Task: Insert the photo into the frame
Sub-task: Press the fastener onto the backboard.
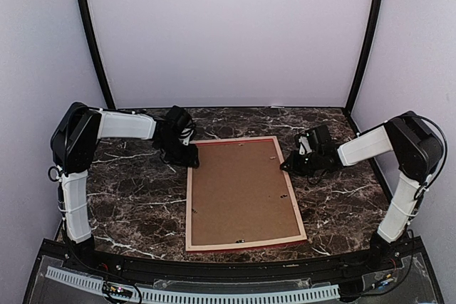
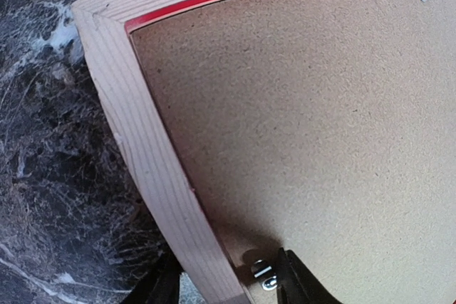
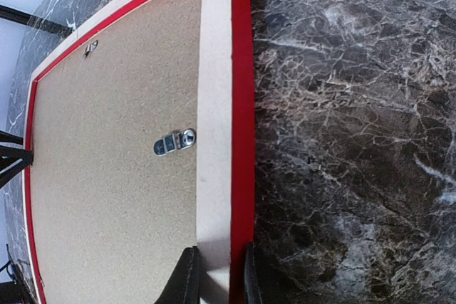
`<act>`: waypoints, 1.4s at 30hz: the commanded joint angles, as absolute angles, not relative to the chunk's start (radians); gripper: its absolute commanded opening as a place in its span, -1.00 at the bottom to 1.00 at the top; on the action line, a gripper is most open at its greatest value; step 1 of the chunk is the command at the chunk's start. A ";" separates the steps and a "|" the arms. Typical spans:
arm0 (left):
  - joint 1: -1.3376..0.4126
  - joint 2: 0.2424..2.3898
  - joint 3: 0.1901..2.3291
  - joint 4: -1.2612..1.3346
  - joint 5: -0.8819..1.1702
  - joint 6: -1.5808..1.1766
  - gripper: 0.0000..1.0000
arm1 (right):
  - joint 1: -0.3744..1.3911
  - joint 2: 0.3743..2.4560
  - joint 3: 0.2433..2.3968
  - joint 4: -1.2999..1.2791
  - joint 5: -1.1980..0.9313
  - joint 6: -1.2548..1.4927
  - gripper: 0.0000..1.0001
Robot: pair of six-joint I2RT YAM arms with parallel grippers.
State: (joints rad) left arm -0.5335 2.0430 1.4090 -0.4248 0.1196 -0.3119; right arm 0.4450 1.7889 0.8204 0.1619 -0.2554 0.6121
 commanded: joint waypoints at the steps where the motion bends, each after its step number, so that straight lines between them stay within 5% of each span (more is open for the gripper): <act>1: -0.534 2.058 1.397 -0.443 0.097 -0.324 -0.04 | 0.466 1.846 0.765 0.044 -0.288 0.643 -1.00; 28: -0.529 2.066 1.355 -0.370 0.131 -0.393 -0.29 | 0.500 1.810 0.727 0.055 -0.281 0.672 -1.00; 42: -0.529 2.016 1.338 -0.333 0.246 -0.374 -0.12 | 0.541 1.741 0.681 0.058 -0.276 0.718 -1.00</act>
State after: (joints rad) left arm -0.5236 2.0285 1.3617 -0.3359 0.1722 -0.3962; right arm 0.4843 1.7493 0.7490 0.2211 -0.1856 0.6624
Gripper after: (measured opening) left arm 0.435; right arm 0.162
